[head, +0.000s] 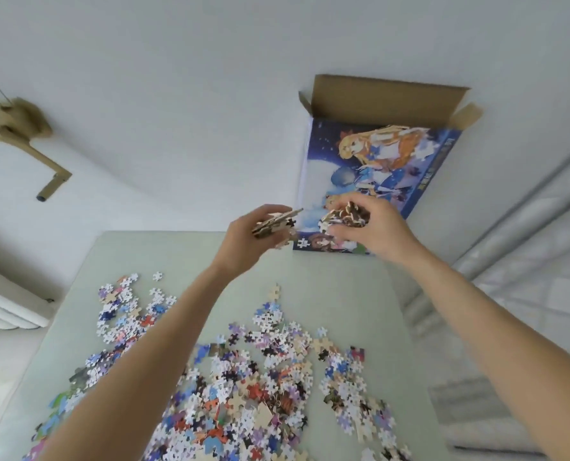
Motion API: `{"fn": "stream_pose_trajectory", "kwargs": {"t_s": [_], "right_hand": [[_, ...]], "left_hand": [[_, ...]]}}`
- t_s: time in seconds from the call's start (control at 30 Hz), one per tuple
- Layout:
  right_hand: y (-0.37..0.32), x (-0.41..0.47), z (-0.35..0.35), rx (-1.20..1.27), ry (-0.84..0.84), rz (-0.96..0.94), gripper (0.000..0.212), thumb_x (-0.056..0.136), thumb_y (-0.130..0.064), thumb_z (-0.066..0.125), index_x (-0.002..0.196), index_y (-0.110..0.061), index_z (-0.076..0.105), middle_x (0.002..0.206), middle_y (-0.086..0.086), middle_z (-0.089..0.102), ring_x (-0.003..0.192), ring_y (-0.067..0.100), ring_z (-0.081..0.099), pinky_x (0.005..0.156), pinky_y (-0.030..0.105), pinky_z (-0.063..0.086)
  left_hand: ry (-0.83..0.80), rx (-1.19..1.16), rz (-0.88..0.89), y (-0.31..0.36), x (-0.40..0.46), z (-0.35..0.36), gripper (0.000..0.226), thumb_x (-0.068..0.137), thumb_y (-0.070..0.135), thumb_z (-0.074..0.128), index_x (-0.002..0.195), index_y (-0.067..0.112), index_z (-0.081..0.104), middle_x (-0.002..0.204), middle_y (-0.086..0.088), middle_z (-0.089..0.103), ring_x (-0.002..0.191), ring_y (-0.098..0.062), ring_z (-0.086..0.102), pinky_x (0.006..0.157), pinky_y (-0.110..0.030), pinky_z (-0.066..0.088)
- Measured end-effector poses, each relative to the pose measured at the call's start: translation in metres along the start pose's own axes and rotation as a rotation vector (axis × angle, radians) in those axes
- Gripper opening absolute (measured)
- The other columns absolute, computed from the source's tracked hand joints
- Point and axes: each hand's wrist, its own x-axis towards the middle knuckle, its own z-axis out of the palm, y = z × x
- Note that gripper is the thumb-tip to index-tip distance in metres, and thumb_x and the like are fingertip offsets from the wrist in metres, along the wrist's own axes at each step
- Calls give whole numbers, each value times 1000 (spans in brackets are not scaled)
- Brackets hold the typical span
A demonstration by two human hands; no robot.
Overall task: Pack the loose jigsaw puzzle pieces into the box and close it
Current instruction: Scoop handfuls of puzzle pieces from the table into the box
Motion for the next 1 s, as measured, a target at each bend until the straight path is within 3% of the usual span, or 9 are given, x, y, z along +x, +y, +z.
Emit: {"fn": "stream_pose_trajectory", "kwargs": {"t_s": [0.1,0.27,0.37,0.53,0.63,0.77,0.9,1.0], "right_hand": [[-3,48,-59,-111,156,-95,25,75,-20,77,95,-20,63,92,-10,60,78,0,50,66,-1,33],[11,122,-121,-332,345,-195,25,75,-17,76,98,-13,66,91,2,64,77,10,50,61,15,31],[28,148,-132,-439,306,-218,25,78,-14,73,101,-13,66,95,6,62,79,11,48,61,21,30],[49,165,-140,-538,252,-354,24,78,-12,72,102,-12,66,87,-1,53,76,13,50,60,20,31],[65,166,-139,-620,171,-386,23,79,-12,72,102,-12,66,88,1,55,78,13,49,62,22,32],[69,167,-141,-518,139,-300,31,78,-19,74,107,-13,64,91,-3,58,80,9,50,60,11,31],[66,170,-147,-578,105,-249,39,79,-34,72,112,-17,61,103,4,63,88,17,55,69,27,42],[66,169,-144,-612,123,-251,39,80,-34,70,112,-18,56,101,3,63,84,18,55,67,29,43]], "left_hand": [[11,-1,144,36,62,3,31,81,11,70,106,27,62,85,7,67,68,-2,62,71,-18,49],[65,43,353,84,148,5,35,80,11,70,108,28,61,91,6,66,77,-5,59,75,-22,50],[93,103,405,98,187,11,33,81,13,68,111,25,62,95,2,68,81,-8,62,75,-16,47],[-17,325,412,96,227,26,33,82,15,67,113,25,61,99,4,67,84,-10,61,84,-28,49],[2,531,493,92,234,30,36,83,16,65,117,27,60,102,-1,64,90,-16,58,82,-31,46],[-20,735,526,87,234,29,35,83,15,66,117,26,62,106,-4,65,95,-23,59,80,-31,43],[8,862,497,95,237,31,32,85,24,63,116,30,61,108,-1,66,97,-25,60,80,-33,44],[34,1062,492,99,238,35,33,88,37,57,120,32,55,113,0,62,100,-27,58,75,-35,43]]}}
